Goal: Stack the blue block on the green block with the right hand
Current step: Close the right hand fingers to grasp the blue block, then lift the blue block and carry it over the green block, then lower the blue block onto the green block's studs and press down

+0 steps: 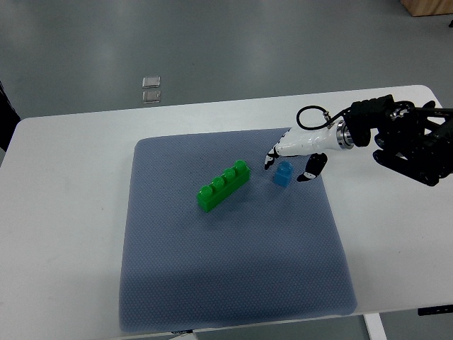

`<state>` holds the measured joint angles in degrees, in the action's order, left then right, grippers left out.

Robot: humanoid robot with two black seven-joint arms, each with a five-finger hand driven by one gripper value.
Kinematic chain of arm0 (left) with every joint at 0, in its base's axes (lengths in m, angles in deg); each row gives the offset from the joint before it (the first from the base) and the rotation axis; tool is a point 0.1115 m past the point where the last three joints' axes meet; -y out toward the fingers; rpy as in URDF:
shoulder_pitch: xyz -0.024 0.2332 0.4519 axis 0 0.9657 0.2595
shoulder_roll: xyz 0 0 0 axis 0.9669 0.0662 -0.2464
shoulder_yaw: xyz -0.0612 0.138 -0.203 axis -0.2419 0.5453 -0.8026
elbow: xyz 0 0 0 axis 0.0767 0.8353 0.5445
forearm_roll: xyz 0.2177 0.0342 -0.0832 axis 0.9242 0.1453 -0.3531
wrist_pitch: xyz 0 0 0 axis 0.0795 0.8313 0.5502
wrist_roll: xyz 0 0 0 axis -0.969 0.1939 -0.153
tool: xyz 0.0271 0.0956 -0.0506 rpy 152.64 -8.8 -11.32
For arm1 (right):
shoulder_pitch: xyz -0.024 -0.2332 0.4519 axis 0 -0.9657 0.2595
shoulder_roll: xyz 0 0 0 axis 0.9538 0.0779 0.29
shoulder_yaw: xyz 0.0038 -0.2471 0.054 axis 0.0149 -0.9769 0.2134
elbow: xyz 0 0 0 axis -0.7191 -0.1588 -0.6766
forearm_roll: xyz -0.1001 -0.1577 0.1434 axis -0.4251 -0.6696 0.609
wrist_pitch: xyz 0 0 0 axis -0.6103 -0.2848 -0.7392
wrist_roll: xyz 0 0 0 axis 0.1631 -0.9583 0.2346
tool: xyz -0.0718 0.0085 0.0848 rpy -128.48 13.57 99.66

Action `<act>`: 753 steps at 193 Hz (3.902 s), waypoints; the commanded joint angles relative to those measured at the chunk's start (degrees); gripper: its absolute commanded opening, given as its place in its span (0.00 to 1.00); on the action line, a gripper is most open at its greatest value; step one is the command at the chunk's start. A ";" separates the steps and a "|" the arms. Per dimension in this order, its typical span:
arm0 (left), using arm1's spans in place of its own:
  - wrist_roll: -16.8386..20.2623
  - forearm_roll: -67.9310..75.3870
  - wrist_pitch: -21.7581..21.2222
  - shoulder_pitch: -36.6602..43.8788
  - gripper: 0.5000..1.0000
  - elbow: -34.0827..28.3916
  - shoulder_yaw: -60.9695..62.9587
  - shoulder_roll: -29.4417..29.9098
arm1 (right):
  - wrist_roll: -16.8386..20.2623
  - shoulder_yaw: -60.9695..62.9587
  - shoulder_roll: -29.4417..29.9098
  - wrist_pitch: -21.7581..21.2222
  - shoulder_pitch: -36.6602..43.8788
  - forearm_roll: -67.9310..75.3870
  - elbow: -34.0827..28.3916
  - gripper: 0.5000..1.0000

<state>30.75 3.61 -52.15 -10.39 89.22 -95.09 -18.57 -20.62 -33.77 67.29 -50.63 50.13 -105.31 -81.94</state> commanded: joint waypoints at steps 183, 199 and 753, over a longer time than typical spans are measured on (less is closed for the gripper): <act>0.00 0.00 0.01 0.00 1.00 -0.01 0.00 0.00 | -0.09 -0.18 0.26 0.05 -0.37 -0.08 -0.07 0.30; 0.00 0.00 -0.08 0.00 1.00 -0.01 0.00 0.00 | -0.09 -0.18 0.18 0.05 -0.28 -0.17 -0.08 0.27; 0.00 0.00 0.01 0.00 1.00 -0.01 0.00 0.00 | 8.44 0.26 8.26 -1.97 5.43 11.87 -4.38 0.20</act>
<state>30.75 3.61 -52.14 -10.39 89.22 -95.09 -18.57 -12.24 -33.48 75.46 -53.24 55.65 -93.41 -86.78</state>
